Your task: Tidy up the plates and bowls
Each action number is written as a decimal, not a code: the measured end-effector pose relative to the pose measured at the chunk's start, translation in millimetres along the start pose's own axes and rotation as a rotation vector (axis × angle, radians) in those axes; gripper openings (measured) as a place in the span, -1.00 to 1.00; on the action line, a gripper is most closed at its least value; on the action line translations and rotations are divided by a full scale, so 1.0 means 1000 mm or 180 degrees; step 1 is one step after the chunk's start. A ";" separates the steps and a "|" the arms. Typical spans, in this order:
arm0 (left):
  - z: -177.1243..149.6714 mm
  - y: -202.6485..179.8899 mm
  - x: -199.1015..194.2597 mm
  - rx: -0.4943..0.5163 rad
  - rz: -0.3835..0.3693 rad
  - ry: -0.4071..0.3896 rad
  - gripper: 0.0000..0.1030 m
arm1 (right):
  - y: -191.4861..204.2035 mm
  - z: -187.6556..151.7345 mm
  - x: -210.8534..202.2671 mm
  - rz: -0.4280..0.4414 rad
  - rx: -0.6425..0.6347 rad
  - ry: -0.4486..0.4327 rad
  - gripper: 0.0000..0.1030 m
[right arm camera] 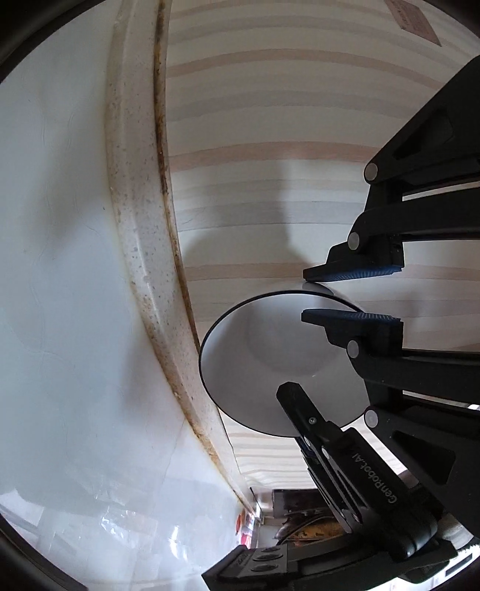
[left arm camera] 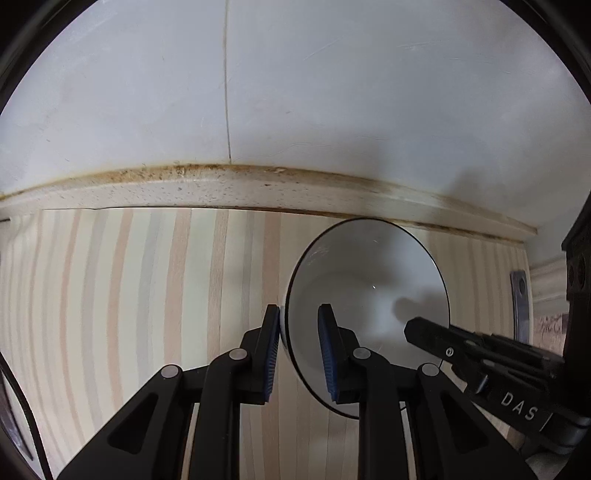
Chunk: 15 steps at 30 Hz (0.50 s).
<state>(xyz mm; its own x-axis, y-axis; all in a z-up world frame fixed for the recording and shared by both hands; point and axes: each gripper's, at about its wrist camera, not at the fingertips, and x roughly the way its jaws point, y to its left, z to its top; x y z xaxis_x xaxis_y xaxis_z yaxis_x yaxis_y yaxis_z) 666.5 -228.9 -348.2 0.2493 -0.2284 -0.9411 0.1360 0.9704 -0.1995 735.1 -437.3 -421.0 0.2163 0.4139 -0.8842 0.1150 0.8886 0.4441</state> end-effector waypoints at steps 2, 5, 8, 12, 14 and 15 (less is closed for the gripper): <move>-0.007 -0.005 -0.012 0.0035 -0.0029 -0.0020 -0.64 | 0.003 -0.007 -0.010 -0.0004 -0.0027 -0.0041 -0.68; -0.022 -0.010 -0.035 0.0083 -0.0090 -0.0050 -0.64 | 0.006 -0.021 -0.031 -0.0002 -0.0036 -0.0112 -0.68; -0.042 -0.017 -0.062 0.0151 -0.0155 -0.0097 -0.64 | 0.010 -0.041 -0.056 -0.0019 -0.0050 -0.0185 -0.68; -0.069 -0.025 -0.096 0.0271 -0.0231 -0.0140 -0.64 | 0.011 -0.077 -0.097 -0.0018 -0.0027 -0.0297 -0.68; -0.073 -0.042 -0.099 0.0332 -0.0254 -0.0154 -0.64 | 0.011 -0.094 -0.111 -0.0021 -0.0001 -0.0339 -0.68; -0.079 -0.045 -0.103 0.0360 -0.0265 -0.0155 -0.64 | 0.014 -0.103 -0.117 -0.0016 0.0007 -0.0360 -0.68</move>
<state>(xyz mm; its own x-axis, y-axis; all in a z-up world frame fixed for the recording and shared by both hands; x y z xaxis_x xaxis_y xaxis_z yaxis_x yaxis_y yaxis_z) 558.7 -242.5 -263.8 0.2785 -0.3139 -0.9077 0.2646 0.9336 -0.2417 611.1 -453.1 -326.7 0.3238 0.3844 -0.8645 0.1184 0.8901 0.4402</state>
